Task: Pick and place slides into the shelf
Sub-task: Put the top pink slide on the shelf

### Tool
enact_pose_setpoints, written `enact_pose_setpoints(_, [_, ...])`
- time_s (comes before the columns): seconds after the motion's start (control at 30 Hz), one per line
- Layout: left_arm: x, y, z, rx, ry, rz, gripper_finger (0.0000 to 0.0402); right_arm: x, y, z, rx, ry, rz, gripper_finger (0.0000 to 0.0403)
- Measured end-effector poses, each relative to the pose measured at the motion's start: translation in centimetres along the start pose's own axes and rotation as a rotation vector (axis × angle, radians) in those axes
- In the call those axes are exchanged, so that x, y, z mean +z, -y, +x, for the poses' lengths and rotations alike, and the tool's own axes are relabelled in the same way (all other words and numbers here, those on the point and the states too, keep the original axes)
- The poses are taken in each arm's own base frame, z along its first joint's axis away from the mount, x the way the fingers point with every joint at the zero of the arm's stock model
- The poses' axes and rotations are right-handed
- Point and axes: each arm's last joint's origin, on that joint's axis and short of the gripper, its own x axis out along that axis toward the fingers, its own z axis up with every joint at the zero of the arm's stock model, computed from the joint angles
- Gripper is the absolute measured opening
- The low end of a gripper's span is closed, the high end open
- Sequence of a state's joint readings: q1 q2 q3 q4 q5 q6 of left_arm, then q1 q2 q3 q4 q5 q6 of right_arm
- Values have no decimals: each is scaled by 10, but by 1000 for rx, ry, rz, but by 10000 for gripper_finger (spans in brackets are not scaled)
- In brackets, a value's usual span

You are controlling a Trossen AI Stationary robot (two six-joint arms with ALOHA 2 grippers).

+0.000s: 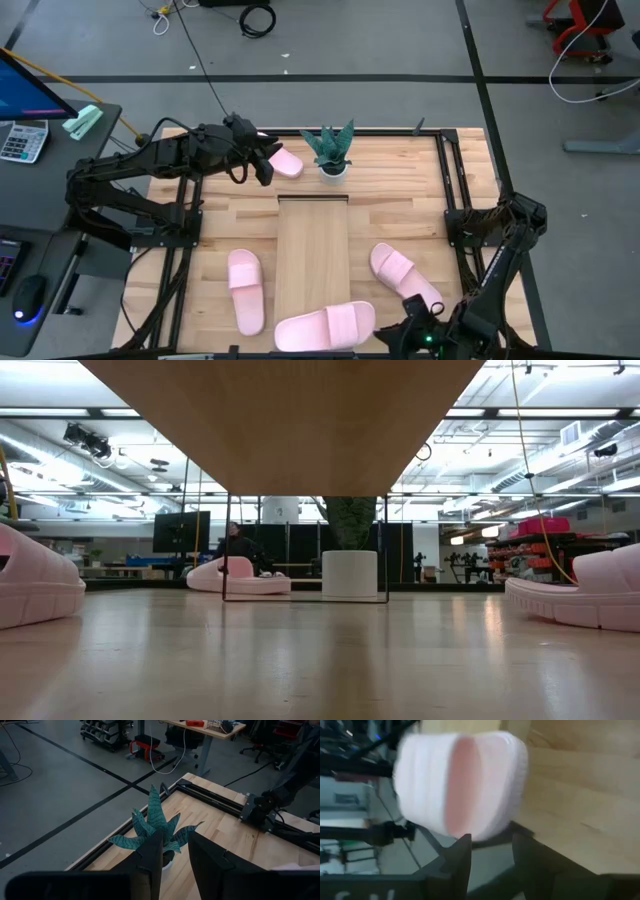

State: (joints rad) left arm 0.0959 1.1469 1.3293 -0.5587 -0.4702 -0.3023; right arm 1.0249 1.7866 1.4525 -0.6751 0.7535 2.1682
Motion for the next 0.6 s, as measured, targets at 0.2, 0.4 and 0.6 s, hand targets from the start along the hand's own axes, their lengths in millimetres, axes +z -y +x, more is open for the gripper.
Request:
enact_pose_setpoints(0.2, [0, 0, 0, 1, -2, 1, 100, 15, 4, -19, -80, 2, -77, 142])
enact_pose_setpoints(0.4, [-1, 2, -1, -11, -4, 4, 102, 64, -1, -64, -143, 53, -153, 123])
enact_pose_setpoints(0.6, [-6, 12, -6, -57, -32, -4, 103, 131, 1, -116, -196, 95, -250, 107])
